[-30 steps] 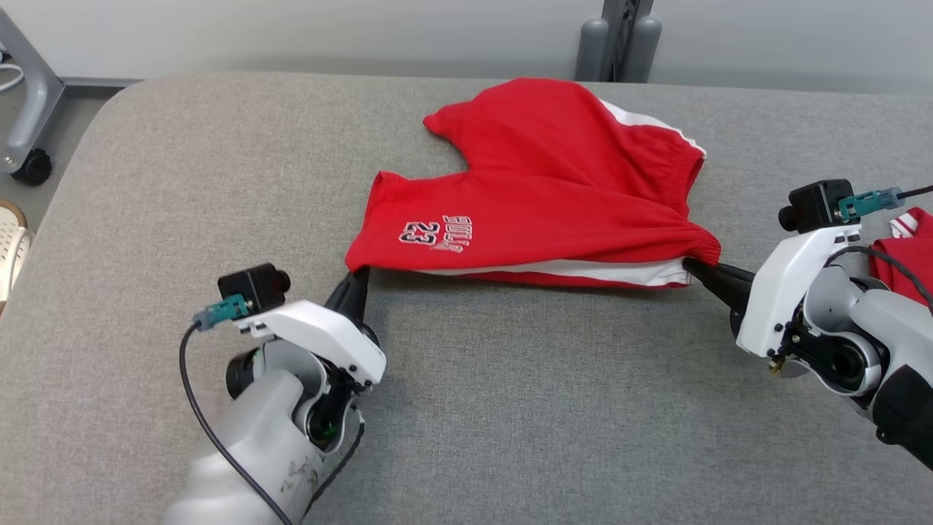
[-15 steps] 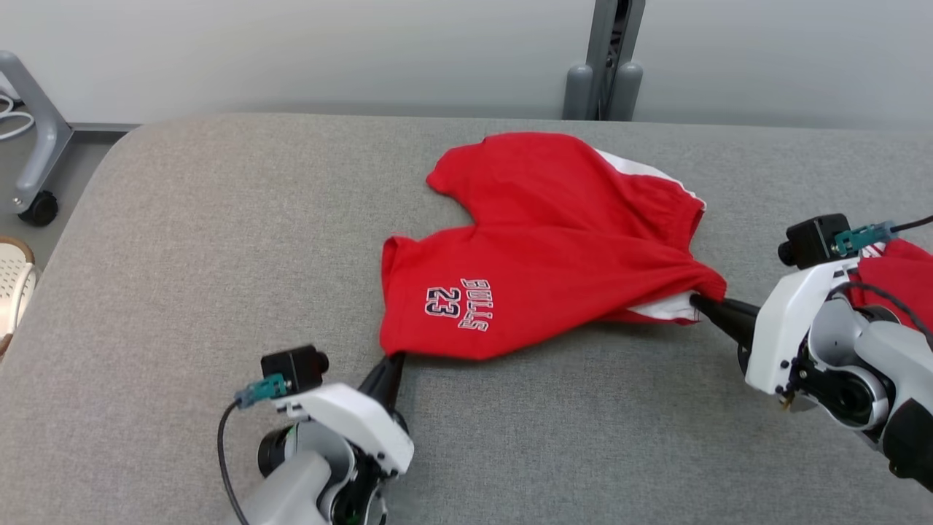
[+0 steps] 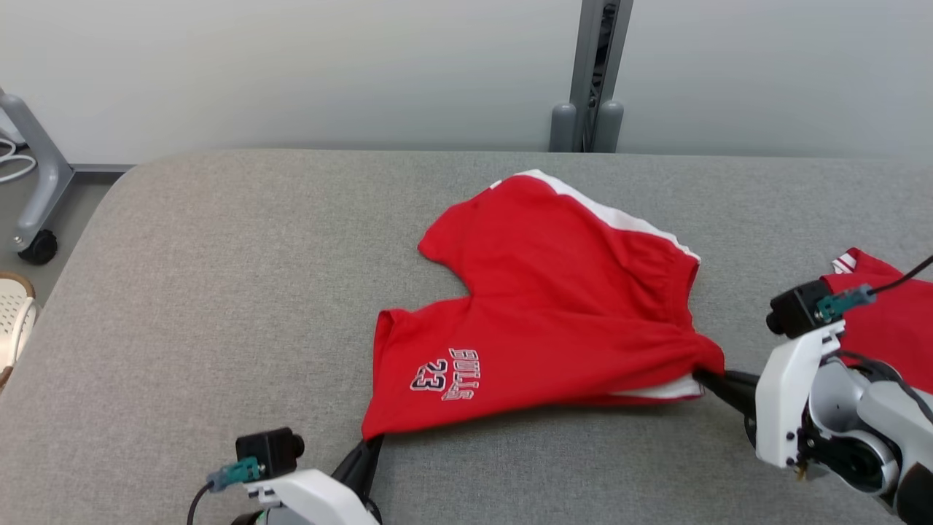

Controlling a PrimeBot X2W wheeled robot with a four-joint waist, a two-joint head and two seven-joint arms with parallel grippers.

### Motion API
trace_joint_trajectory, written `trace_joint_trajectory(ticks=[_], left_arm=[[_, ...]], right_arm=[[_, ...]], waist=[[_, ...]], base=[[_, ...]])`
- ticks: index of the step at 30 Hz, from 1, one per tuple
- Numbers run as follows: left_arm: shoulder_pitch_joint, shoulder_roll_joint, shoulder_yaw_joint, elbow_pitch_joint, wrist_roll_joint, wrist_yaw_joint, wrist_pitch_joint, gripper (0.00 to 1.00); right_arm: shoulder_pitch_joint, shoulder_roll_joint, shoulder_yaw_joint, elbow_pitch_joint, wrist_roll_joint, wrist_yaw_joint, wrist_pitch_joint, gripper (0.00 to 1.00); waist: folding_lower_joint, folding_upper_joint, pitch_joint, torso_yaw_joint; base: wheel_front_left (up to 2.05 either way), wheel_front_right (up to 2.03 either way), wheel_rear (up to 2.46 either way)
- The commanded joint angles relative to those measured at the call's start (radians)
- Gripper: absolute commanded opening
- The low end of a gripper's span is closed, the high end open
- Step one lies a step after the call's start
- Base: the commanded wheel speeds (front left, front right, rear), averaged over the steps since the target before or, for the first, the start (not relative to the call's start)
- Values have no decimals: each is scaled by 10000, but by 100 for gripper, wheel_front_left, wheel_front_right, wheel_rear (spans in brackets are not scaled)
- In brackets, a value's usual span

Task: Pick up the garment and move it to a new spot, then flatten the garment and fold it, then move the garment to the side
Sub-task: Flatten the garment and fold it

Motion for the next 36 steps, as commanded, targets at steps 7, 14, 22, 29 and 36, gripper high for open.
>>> trace_joint_trajectory(ticks=[7,14,22,29,36], left_arm=[[1025,852,-385,-2045,317,919,381,0],[1745,1326,-828,-3549,584,1589,771,0],[2116,1457,-1134,-4415,615,1948,1093,0],[2103,1462,-1338,-4535,623,1927,1317,0],[2143,1487,-1503,-4642,664,1958,1475,0]], right_arm=[[625,-416,2,-357,-459,1,284,0],[989,-775,2,-638,-446,1,804,0],[1118,-1080,5,-653,-601,-1,1258,0],[1198,-963,3,-470,-956,-1,1333,0],[1255,-932,4,-335,-1078,-1,1594,0]], waist=[[0,-1,-272,-71],[0,-1,-474,-92],[0,-1,-478,-124],[0,-1,-455,-152],[0,-1,-517,-188]], base=[[0,0,0],[0,0,0],[0,0,0],[0,0,0],[0,0,0]])
